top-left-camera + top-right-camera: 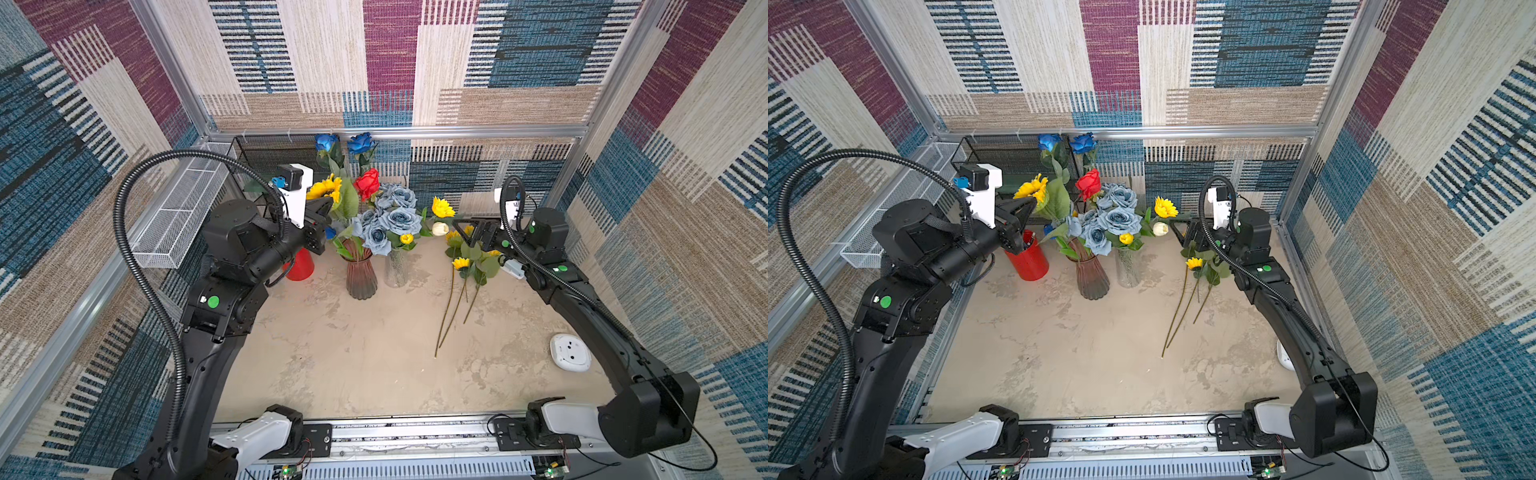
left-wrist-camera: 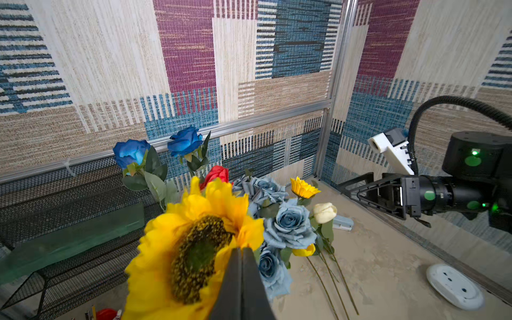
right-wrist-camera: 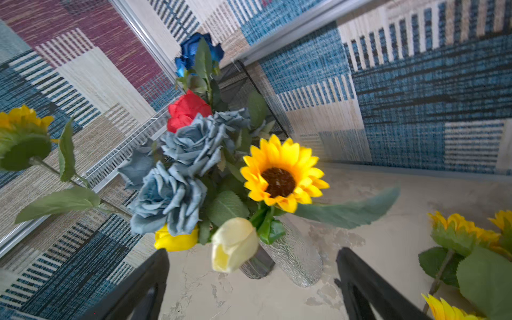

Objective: Pick out yellow flowers from the vase
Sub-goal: Pick up the flower from the vase.

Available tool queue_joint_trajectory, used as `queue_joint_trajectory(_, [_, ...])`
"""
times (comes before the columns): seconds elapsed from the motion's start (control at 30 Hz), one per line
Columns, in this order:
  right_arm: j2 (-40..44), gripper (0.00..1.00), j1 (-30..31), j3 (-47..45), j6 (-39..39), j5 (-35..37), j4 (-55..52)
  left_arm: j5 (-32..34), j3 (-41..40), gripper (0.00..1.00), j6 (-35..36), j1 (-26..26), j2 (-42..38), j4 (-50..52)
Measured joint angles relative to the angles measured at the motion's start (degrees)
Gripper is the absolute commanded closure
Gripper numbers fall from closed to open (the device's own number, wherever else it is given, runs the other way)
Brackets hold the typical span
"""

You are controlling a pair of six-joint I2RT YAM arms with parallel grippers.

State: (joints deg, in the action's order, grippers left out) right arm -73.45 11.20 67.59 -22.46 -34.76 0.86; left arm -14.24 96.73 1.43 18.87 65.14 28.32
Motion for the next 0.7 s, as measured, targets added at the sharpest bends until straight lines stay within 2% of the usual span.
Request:
queue_joint_trajectory(0.2, [2.01,0.04,4.39,3.30,3.39,-4.74,3.82,-5.60,5.11,1.00,-2.12,0.00,0.96,1.77])
queue_joint_trajectory(0.37, [-0.28,0.04,8.79,7.96,4.22,-12.98,5.79,-10.64,7.26,1.00,-4.28,0.00,1.86,2.43])
queue_joint_trajectory(0.53, [-6.58,0.04,15.19,13.94,1.92,-22.91,4.76,-15.06,4.09,1.00,-5.27,0.02,1.53,0.31])
queue_joint_trajectory(0.7, [-11.21,0.04,22.14,19.04,3.43,-27.74,-0.09,-16.96,1.16,1.00,-7.26,0.04,1.49,-2.93])
